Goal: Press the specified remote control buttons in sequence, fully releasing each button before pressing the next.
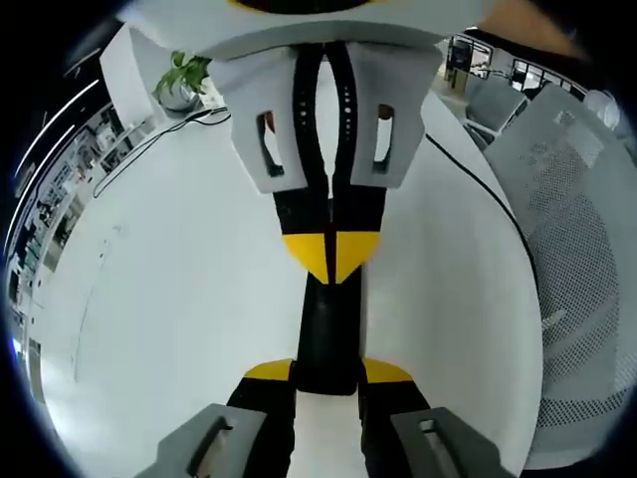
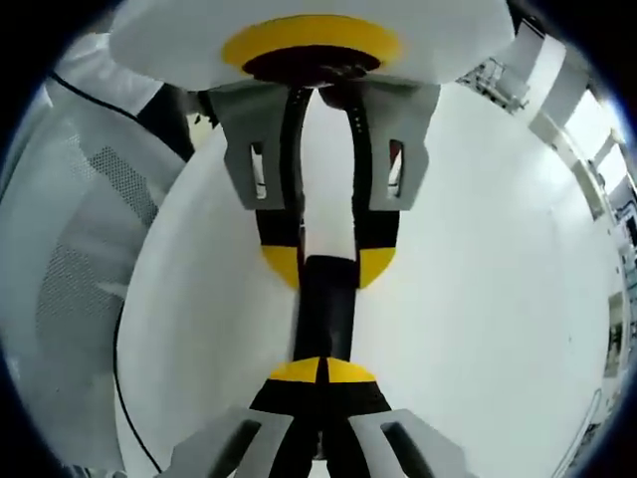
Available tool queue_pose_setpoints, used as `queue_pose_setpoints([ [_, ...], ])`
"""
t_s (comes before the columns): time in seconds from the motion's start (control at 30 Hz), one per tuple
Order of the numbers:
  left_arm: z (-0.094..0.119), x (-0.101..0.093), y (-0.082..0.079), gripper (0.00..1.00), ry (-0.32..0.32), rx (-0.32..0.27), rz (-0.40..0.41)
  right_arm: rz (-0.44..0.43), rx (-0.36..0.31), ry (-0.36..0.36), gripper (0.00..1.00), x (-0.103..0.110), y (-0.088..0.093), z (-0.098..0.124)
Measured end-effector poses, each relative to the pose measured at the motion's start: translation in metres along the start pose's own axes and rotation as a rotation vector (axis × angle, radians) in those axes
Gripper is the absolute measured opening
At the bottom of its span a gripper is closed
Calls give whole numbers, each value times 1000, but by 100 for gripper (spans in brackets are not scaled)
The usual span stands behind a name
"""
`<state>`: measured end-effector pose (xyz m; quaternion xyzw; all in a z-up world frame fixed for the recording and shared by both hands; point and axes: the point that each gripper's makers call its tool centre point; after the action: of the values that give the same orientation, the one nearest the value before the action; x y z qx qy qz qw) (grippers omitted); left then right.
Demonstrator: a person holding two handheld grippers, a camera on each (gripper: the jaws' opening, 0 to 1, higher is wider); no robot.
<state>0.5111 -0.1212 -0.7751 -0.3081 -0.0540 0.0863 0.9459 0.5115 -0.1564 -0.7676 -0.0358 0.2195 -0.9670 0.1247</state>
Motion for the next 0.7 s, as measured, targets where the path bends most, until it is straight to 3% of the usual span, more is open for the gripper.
queue_pose_setpoints([
  [0.47, 0, 1, 1, 23, -2, 4, -1, 2, -23, 11, 0, 2, 2, 4],
  [0.7, 0, 1, 1, 23, -3, 5, 0, 41, -41, 46, 0, -5, -9, 20],
])
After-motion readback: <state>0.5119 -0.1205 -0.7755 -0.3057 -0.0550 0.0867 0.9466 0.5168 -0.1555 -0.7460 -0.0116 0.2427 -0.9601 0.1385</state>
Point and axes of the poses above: the point that each gripper's makers call its tool centre point, and the gripper's own axes: z roughly backward along the fingers, x roughly to its left, y roughly out of its underside, and after that the axes turned 7 degrees about -x, right-handed
